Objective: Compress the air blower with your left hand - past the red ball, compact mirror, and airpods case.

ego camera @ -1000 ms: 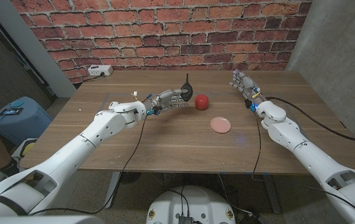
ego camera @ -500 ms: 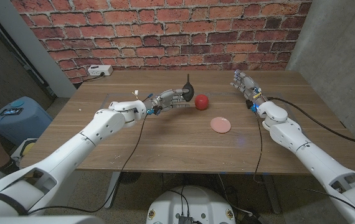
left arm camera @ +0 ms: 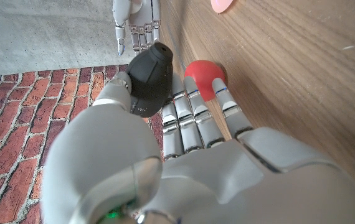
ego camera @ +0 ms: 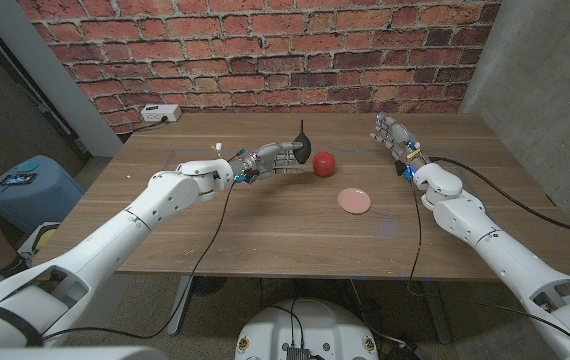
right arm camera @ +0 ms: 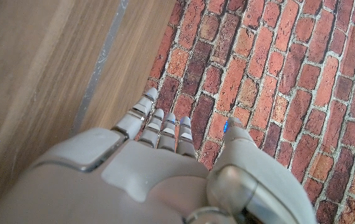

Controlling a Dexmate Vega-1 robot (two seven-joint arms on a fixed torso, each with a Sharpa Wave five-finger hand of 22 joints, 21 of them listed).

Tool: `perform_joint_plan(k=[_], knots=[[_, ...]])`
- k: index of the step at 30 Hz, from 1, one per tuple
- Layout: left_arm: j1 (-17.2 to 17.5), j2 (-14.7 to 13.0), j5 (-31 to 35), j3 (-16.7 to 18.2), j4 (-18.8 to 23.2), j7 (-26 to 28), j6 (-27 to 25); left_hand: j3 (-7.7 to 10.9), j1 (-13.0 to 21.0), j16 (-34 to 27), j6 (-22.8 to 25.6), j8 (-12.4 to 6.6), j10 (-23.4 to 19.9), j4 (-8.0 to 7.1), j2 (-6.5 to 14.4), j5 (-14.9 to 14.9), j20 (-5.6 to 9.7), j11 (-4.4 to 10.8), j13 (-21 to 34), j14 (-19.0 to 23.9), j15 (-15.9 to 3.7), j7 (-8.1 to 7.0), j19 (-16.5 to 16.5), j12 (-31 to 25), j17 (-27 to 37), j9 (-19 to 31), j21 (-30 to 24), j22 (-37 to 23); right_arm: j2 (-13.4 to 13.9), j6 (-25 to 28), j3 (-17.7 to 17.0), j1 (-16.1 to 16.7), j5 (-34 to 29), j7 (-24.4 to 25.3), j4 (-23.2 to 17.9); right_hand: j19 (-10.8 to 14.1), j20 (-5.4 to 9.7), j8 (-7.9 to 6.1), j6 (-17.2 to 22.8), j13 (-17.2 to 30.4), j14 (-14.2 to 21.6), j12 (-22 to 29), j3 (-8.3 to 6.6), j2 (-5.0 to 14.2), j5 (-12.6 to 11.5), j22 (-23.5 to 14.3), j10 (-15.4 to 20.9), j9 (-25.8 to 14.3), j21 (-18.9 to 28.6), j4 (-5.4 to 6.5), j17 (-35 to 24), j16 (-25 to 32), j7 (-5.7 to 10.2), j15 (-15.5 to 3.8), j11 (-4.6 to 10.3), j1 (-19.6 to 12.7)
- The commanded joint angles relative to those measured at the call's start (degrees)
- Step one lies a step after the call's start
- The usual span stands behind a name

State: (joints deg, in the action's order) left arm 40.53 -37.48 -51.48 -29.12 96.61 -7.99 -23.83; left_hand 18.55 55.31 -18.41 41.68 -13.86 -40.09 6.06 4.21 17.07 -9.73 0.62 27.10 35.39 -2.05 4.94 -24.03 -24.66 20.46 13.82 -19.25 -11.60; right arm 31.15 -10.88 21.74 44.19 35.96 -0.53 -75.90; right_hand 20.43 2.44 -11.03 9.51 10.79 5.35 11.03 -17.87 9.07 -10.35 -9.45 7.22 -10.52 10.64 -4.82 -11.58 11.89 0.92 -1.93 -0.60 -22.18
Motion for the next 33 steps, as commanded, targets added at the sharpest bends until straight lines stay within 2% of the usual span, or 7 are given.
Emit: perform_joint_plan(k=[1, 18, 33], knots=[[-1.0, 0.0, 0.4, -0.4, -0.5, -0.5, -0.8, -0.04, -0.6, 0.3, -1.1, 0.58, 0.1, -0.11, 0.3, 0.0, -0.19, -0.31, -0.2, -0.5, 0.19, 0.33, 0.3, 0.4, 0.2, -0.1, 0.3, -0.1, -0.2, -0.1, -0.1, -0.4, 0.3, -0.5, 0.9, -0.1, 2.5, -0.1, -0.1, 0.3, -0.2, 0.2, -0.17, 0.37, 0.1, -0.2, -0.3, -0.3, 0.3, -0.4, -0.2, 0.4, 0.04, -1.9, -0.07, 0.0], [-2.9, 1.4, 1.0, -1.3, -3.2, -2.4, -0.9, -0.01, -1.2, 0.3, -0.6, 0.5, 0.0, 0.1, 0.5, -0.2, -0.09, -0.16, -0.7, -0.7, 0.35, 0.06, 0.6, 1.3, 0.4, -0.4, 0.4, -0.1, -0.4, 0.2, 0.0, -0.9, 0.3, -0.5, 1.8, -0.1, 2.48, -0.12, -0.1, 0.3, -0.2, 0.2, -0.19, 0.37, 0.1, -0.2, -0.3, -0.3, 0.3, -0.45, -0.2, 0.4, 0.02, -1.86, -0.11, 0.0], [-3.6, 1.3, 1.5, -1.5, -3.7, -4.0, -0.8, -0.21, -2.7, 0.9, -1.9, 1.1, 1.5, -0.14, 0.6, -0.6, -0.36, -0.89, -1.2, -1.8, 1.13, 0.22, 1.3, 2.8, 0.4, -0.8, 0.6, -0.2, -0.4, -0.2, -0.1, -0.5, 0.0, 0.3, 1.2, -0.1, 2.44, -0.11, -0.1, 0.3, -0.2, 0.2, -0.21, 0.36, 0.1, -0.2, -0.2, -0.3, 0.3, -0.49, -0.2, 0.4, 0.04, -1.75, -0.14, 0.0]])
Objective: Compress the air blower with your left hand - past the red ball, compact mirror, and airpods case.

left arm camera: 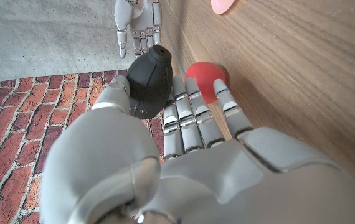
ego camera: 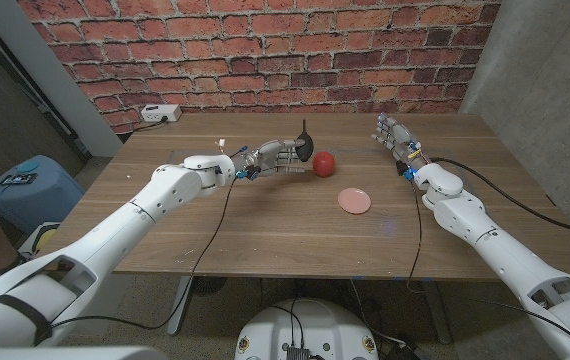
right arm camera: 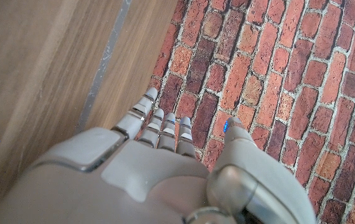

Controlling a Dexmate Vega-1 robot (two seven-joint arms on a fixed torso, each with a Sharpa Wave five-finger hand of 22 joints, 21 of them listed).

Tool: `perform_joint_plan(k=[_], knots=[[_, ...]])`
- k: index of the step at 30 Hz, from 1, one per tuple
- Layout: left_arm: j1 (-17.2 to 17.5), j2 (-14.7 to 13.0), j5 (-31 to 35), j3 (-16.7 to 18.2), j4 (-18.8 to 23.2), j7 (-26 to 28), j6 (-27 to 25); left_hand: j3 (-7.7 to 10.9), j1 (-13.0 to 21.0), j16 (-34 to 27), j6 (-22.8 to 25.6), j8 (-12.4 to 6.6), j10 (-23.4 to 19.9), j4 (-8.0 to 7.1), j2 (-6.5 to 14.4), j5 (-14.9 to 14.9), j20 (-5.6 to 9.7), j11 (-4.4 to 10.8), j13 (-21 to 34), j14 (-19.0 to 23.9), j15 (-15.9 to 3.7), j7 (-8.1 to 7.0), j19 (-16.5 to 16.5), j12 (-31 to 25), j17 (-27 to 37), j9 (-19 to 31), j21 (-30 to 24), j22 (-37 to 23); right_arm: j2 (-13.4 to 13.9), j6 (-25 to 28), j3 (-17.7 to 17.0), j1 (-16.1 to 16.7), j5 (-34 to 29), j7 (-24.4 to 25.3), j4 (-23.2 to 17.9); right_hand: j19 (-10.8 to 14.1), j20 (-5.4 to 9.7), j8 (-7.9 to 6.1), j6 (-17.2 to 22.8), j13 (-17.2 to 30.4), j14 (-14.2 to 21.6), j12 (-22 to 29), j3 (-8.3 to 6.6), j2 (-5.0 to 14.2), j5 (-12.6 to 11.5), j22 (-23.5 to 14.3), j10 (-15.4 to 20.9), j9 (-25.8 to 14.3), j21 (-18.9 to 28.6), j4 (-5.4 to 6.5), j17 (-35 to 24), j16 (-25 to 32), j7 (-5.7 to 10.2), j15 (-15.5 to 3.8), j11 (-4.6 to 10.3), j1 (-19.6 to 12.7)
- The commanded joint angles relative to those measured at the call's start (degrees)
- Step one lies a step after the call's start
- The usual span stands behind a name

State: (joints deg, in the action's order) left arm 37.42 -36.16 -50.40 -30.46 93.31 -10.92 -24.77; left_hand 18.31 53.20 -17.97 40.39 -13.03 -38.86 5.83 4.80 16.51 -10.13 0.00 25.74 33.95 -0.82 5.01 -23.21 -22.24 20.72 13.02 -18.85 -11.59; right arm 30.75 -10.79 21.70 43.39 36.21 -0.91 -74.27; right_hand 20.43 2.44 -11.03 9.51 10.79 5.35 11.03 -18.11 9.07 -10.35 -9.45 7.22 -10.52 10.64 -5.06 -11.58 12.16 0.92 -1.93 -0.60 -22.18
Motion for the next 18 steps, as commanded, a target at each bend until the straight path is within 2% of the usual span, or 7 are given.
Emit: perform_joint_plan(k=[1, 18], knots=[[-0.5, 0.0, 0.4, -0.1, -0.4, -1.2, 0.2, 0.01, -0.6, 0.4, -0.6, 0.27, 0.3, 0.16, 0.0, -0.1, 0.03, -0.25, 0.2, -0.4, -0.06, 0.06, 0.4, 0.4, 0.2, 0.0, 0.2, -0.2, 0.0, -0.3, -0.1, 0.4, -0.3, 0.7, -0.6, -0.1, 2.44, -0.11, -0.1, 0.3, -0.2, 0.2, 0.03, 0.37, 0.1, -0.2, -0.2, -0.3, 0.3, -0.25, -0.2, 0.1, 0.0, -1.76, -0.13, 0.0], [-0.4, -0.7, 0.4, -0.1, -0.3, -3.0, 0.4, 0.02, -1.7, 0.7, -1.1, 0.46, 0.8, 0.14, 0.1, -0.4, -0.2, -0.5, 0.2, -0.8, 0.61, -0.01, 0.8, 1.2, 0.2, -0.2, 0.2, -0.2, 0.5, -0.2, -0.6, 2.5, -0.5, 2.9, -3.7, -0.1, 2.42, -0.12, 0.0, 0.3, -0.2, 0.2, -0.06, 0.37, 0.1, -0.2, -0.3, -0.3, 0.3, -0.38, -0.1, 0.1, 0.0, -1.8, -0.2, -0.1]])
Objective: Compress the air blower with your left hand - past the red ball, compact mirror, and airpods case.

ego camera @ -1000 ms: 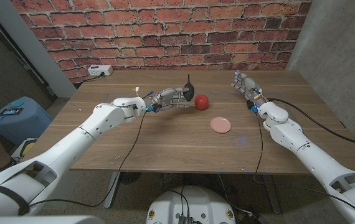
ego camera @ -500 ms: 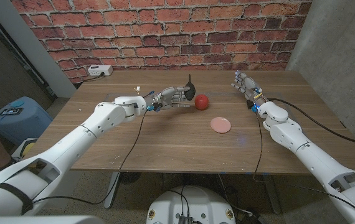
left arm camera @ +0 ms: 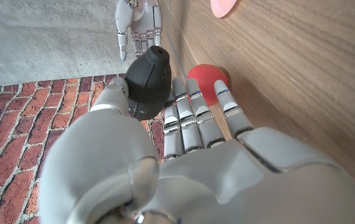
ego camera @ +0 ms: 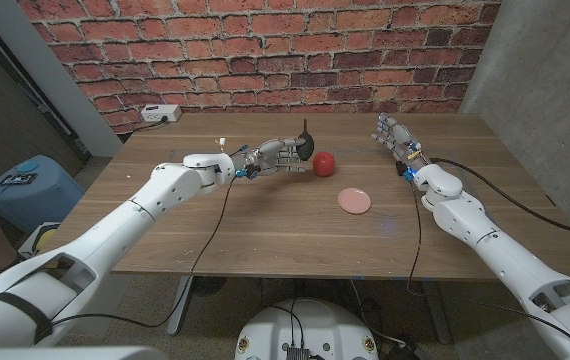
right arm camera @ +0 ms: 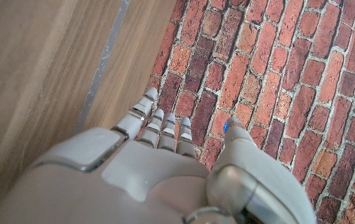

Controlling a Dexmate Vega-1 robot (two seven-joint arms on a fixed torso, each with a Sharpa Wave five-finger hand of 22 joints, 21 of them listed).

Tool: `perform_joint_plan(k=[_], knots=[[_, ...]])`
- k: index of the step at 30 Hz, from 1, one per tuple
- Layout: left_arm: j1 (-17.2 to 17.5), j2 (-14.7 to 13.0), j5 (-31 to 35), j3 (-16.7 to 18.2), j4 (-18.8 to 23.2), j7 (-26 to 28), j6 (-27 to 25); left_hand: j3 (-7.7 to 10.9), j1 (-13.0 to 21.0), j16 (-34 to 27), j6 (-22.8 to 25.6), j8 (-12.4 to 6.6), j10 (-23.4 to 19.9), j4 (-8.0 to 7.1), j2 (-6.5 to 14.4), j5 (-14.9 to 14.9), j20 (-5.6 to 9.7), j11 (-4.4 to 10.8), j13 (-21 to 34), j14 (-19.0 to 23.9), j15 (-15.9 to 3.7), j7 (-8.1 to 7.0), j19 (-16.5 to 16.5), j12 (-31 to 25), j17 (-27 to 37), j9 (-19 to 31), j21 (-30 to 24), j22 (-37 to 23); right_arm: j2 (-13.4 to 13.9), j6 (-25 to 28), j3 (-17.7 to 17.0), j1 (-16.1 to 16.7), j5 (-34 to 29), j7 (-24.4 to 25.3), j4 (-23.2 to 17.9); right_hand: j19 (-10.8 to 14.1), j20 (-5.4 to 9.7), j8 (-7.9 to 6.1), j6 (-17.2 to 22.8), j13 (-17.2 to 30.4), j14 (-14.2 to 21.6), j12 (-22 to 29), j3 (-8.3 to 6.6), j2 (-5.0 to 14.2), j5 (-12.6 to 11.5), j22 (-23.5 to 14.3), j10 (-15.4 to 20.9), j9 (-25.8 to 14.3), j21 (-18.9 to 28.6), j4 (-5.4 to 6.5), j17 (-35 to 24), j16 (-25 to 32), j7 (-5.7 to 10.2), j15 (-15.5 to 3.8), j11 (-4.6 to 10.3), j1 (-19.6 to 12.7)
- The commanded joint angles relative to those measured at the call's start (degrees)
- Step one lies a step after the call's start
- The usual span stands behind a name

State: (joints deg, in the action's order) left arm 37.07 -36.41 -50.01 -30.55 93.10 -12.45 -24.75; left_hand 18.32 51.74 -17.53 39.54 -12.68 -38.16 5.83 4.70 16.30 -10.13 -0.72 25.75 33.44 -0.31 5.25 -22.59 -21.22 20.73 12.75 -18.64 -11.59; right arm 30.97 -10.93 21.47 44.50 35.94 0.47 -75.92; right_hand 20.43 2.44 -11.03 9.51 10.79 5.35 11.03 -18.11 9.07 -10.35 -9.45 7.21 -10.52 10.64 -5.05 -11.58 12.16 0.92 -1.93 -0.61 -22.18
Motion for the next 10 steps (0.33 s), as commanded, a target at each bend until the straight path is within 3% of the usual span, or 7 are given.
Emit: perform_joint_plan(k=[1, 10], knots=[[0.0, -0.4, -0.1, 0.1, -0.1, -1.4, 0.4, 0.05, -0.2, 0.2, -0.3, 0.08, 0.1, 0.19, 0.2, -0.2, -0.19, 0.43, 0.2, -0.2, 0.04, -0.08, 0.2, 0.2, 0.2, 0.0, 0.0, -0.2, 0.3, -0.1, -0.3, 1.4, -0.3, 1.7, -2.1, -0.1, 2.43, -0.12, 0.0, 0.3, -0.2, 0.2, -0.08, 0.38, 0.1, -0.2, -0.2, -0.3, 0.3, -0.41, -0.1, 0.1, 0.0, -1.78, -0.1, -0.1], [-1.0, -0.5, 0.6, -0.1, -1.3, -2.8, 0.9, 0.1, -0.6, 0.4, -0.1, 0.01, -0.1, 0.33, 0.2, -0.4, -0.32, 0.19, 0.2, -0.3, 0.1, -0.19, 0.2, 0.4, 0.1, -0.1, 0.0, -0.2, -0.7, -0.3, 0.2, 0.5, -0.8, 2.0, -1.1, -0.1, 2.45, -0.13, 0.0, 0.3, -0.2, 0.2, -0.1, 0.38, 0.1, -0.2, -0.3, -0.3, 0.2, -0.44, -0.1, 0.1, -0.02, -1.76, -0.09, -0.1]])
